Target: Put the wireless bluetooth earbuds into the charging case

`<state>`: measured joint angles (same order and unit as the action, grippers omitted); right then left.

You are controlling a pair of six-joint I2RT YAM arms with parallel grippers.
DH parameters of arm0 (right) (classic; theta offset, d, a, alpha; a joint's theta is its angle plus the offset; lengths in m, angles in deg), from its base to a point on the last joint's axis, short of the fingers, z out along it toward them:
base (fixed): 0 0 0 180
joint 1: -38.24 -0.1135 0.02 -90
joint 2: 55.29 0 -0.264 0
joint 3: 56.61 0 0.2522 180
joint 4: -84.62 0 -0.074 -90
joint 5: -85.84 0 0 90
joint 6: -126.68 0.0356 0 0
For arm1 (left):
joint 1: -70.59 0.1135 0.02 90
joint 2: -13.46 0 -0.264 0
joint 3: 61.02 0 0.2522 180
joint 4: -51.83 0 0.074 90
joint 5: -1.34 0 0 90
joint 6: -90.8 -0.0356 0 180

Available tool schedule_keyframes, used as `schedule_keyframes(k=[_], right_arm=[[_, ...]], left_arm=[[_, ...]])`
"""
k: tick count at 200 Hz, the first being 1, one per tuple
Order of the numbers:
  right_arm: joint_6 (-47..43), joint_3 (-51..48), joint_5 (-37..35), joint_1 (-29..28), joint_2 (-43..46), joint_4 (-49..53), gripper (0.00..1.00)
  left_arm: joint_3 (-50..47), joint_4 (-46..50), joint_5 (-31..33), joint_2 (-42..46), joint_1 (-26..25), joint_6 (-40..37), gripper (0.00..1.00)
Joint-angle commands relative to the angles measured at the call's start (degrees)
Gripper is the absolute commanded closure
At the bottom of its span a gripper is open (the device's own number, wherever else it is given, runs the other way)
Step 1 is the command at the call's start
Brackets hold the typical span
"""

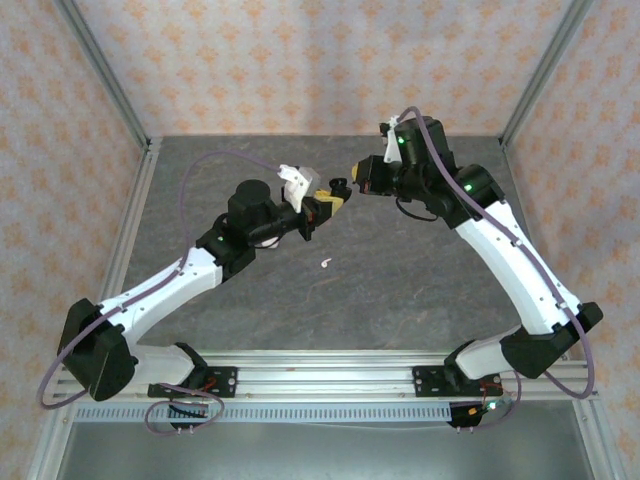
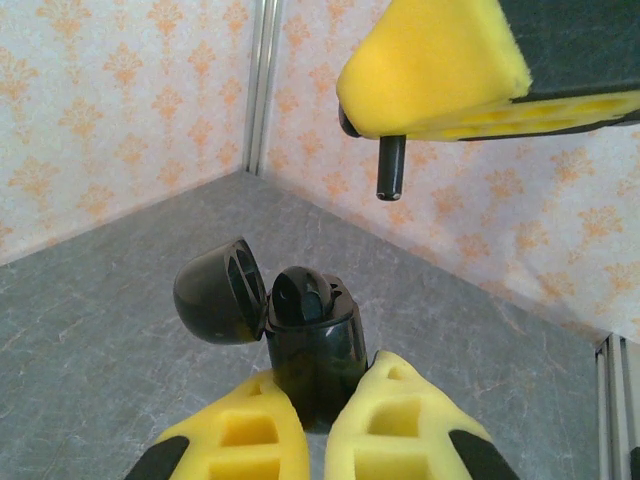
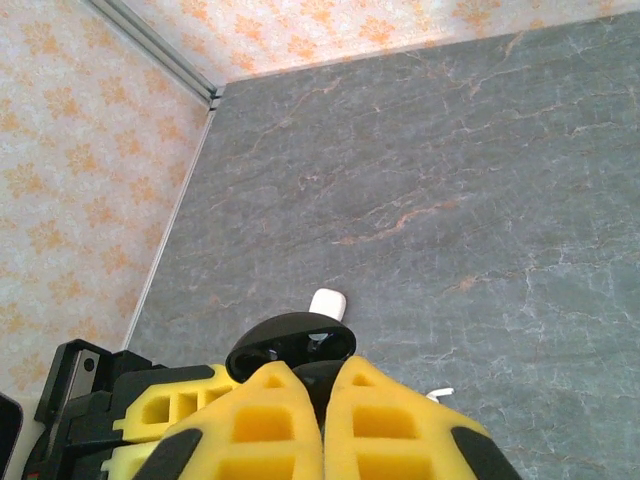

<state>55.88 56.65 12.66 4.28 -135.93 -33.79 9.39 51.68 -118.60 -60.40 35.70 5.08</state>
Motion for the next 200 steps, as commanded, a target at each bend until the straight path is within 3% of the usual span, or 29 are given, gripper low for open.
schedule_keyframes(k=[1, 200], right_arm=[[-1.0, -0.2, 0.2, -0.1, -0.5, -1.6, 0.94], [-3.2, -0.7, 4.0, -0.1, -3.9, 2.4, 0.93]], left_arm=[[0.8, -0.6, -0.6, 1.3, -0.7, 1.0, 1.00], [-0.7, -2.0, 1.0, 1.9, -1.8, 4.3, 1.00]])
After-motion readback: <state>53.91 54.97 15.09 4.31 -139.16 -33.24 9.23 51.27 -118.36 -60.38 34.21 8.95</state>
